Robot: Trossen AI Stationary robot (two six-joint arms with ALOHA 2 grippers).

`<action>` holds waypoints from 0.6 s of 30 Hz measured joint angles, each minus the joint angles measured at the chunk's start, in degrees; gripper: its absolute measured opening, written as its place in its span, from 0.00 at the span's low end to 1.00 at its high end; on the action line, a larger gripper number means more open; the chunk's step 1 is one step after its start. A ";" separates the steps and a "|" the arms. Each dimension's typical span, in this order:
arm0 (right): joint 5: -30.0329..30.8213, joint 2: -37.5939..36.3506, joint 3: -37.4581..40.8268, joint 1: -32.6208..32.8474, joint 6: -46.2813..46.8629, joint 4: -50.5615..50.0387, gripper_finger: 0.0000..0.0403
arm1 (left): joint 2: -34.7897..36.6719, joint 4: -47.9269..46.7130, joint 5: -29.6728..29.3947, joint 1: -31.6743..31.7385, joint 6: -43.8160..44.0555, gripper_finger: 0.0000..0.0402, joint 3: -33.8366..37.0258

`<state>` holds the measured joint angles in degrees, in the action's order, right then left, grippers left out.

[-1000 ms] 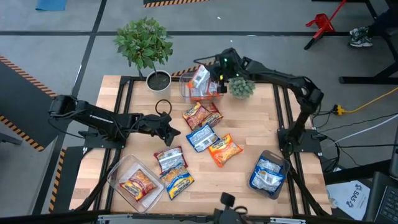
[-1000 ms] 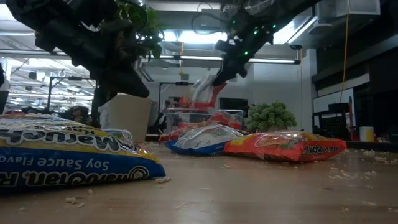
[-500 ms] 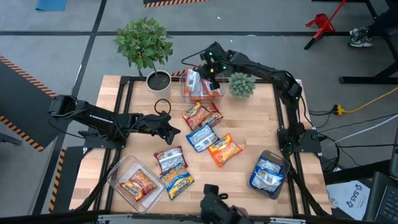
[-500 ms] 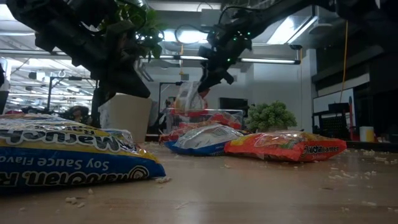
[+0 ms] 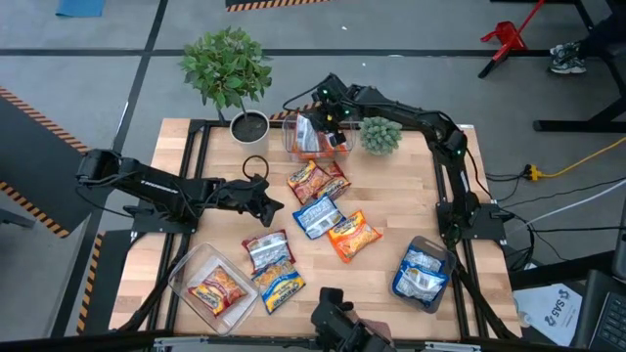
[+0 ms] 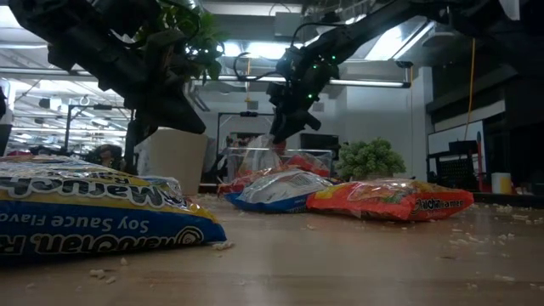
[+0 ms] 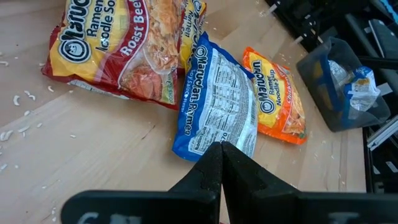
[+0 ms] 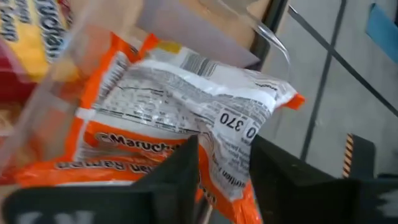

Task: Sort Maruchan noodles
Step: Put the orange noodle pack into the top transparent bin

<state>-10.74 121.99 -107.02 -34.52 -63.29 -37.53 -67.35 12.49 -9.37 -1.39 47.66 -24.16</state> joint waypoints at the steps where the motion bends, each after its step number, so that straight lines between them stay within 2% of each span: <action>1: 0.78 0.00 0.00 0.00 -0.04 0.24 0.34 | 0.00 -0.01 0.00 0.00 0.00 0.00 0.00; 6: 3.94 -0.50 0.05 0.00 -0.08 -0.09 0.49 | 0.00 0.00 0.00 0.00 0.00 0.00 0.00; 10: 2.84 -3.22 0.02 0.00 0.83 0.34 0.53 | 0.00 -0.01 -0.03 0.00 0.00 0.00 0.00; 13: 1.93 -3.79 -0.07 0.00 3.25 2.20 0.49 | 0.00 0.00 -0.64 -0.02 -0.02 0.00 0.00; 18: 1.89 -1.51 0.00 0.06 7.73 4.95 0.30 | -0.02 -0.02 -1.69 0.00 -0.01 0.00 0.00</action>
<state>-8.85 120.48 -107.02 -34.47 -55.56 -32.58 -67.37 12.47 -11.05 -1.39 47.65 -24.16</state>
